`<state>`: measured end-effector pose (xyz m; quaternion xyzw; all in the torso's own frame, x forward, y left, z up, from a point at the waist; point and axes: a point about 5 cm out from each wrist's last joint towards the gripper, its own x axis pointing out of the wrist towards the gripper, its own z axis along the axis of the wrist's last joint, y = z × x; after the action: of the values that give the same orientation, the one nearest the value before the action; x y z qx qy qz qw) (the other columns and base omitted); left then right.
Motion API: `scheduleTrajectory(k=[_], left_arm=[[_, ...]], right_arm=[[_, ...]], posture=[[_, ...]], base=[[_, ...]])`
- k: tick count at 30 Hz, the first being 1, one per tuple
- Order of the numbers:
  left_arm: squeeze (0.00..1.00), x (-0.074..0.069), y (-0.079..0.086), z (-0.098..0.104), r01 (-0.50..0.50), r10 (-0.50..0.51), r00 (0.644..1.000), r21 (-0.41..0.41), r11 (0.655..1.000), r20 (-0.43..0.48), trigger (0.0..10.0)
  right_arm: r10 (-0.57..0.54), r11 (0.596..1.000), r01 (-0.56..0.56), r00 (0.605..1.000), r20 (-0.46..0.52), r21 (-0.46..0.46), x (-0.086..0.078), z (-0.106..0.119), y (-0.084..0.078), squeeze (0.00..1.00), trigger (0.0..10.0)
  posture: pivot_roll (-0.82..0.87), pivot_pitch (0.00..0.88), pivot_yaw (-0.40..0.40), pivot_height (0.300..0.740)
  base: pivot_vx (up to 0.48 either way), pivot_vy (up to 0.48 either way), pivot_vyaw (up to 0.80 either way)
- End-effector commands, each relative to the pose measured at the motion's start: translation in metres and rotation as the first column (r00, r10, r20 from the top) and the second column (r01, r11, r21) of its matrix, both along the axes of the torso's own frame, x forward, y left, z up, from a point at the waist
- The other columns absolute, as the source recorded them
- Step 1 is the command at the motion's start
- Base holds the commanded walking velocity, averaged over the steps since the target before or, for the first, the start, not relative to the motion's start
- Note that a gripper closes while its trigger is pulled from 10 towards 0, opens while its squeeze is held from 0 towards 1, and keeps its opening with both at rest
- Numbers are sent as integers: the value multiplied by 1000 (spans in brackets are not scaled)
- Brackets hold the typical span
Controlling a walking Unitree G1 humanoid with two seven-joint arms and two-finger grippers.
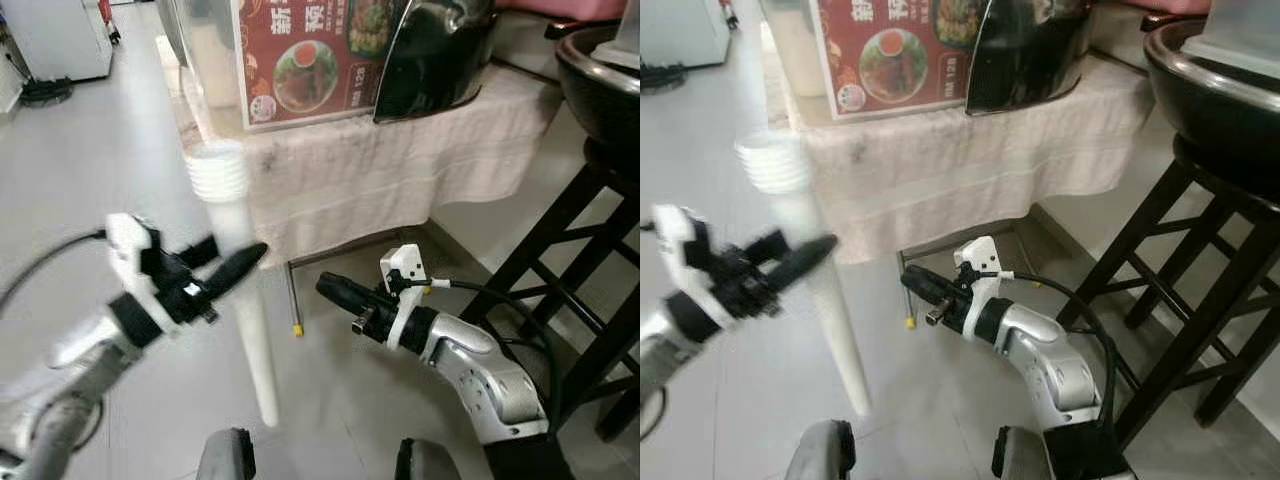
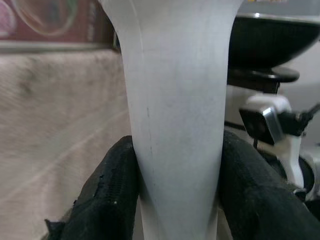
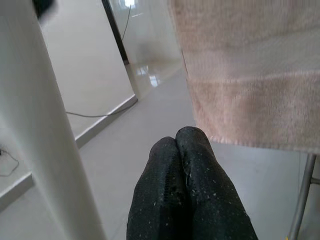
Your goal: Building children table
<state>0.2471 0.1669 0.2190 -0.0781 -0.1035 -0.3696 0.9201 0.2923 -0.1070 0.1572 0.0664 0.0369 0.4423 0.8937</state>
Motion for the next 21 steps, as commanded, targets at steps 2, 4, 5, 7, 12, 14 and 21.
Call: scheduleTrajectory(k=[2,4,5,7,12,14,21], left_arm=[[0,4,1,-6,-47,48,999,34,998,-22,10000],[0,12,5,-17,-139,143,988,76,987,-58,10000],[0,12,5,-17,-139,143,988,76,987,-58,10000],[0,15,7,-21,-171,178,982,92,981,-67,10000],[0,14,-8,-53,-250,266,954,121,961,-142,10000],[0,12,-16,-64,-258,279,947,136,956,-162,10000],[0,11,-30,-81,-305,335,929,190,933,-157,10000]], right_arm=[[4,1000,-4,1000,-3,-21,-4,-4,5,0,10000],[-18,999,18,1000,-7,-39,-3,-8,8,0,10000],[-18,999,18,1000,-7,-39,-3,-8,8,0,10000],[-25,999,25,1000,-9,-43,-2,-10,9,0,10000],[-74,991,69,997,-35,-116,-7,-25,13,0,10000],[-77,989,71,996,-41,-126,-8,-28,13,0,10000],[-91,989,86,995,-41,-118,-4,-27,9,0,10000]], posture=[[15,0,24,605],[21,0,25,615],[21,0,25,615],[21,0,25,620],[14,0,18,640],[7,0,17,650],[2,0,17,675]], base=[[0,0,0],[0,0,0],[0,0,0],[0,0,0],[0,0,0],[0,0,0],[0,0,0]])
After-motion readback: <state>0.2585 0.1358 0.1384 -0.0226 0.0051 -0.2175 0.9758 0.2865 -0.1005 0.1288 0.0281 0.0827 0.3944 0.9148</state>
